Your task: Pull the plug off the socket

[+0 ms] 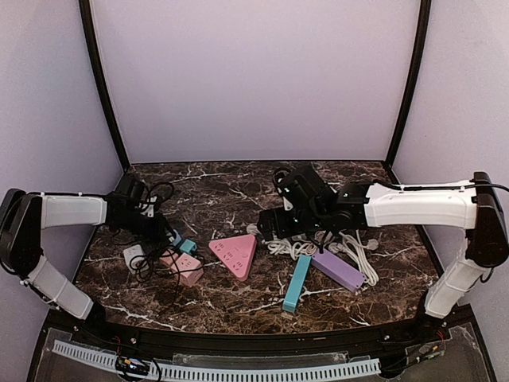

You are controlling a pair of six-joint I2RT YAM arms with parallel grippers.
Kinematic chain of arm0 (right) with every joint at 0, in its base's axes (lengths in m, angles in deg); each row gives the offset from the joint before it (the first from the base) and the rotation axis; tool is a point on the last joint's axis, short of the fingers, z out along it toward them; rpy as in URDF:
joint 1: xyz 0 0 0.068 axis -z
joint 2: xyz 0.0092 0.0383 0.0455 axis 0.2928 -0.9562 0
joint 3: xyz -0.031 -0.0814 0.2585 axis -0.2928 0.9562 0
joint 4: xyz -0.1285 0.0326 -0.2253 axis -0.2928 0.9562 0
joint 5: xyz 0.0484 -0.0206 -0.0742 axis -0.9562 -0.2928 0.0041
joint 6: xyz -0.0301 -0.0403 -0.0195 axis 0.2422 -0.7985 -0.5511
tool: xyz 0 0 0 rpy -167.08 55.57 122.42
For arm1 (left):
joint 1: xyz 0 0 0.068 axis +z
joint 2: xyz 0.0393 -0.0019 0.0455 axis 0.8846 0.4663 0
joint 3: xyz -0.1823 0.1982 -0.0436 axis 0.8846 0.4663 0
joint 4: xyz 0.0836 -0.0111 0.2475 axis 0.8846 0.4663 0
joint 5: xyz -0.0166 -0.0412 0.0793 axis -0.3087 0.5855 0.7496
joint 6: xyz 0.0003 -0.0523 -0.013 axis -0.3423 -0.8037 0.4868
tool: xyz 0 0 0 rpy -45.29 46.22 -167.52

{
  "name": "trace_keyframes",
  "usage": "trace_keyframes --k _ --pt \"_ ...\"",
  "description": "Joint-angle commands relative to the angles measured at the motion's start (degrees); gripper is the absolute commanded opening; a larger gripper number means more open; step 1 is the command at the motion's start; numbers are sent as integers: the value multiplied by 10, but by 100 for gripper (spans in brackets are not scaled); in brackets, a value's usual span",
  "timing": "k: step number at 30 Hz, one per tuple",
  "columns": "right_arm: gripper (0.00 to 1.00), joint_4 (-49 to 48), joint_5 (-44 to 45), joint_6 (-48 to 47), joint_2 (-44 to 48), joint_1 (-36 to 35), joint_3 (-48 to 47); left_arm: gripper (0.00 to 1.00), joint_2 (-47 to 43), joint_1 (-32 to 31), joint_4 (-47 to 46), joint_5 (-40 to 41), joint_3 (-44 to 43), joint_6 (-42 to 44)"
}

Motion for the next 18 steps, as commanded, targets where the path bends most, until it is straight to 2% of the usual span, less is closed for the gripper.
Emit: trace_keyframes --k 1,2,3,4,5,8,13,18 --pt "99 3 11 12 21 5 10 44 21 4 9 43 -10 20" --pt "99 2 12 13 22 5 11 50 21 4 10 47 -11 19" --pt "99 2 12 15 23 5 12 62 18 4 12 55 -11 18" --pt "99 2 12 16 25 6 13 67 16 4 13 59 -11 17" --pt "99 3 12 17 27 6 14 77 10 4 13 66 -10 18" --pt "98 4 9 18 35 6 15 92 -8 3 7 74 -3 22" --pt "99 14 2 15 47 13 13 98 -54 4 -1 104 10 24" --pt "99 21 -21 9 62 38 22 99 -95 6 -29 128 24 37"
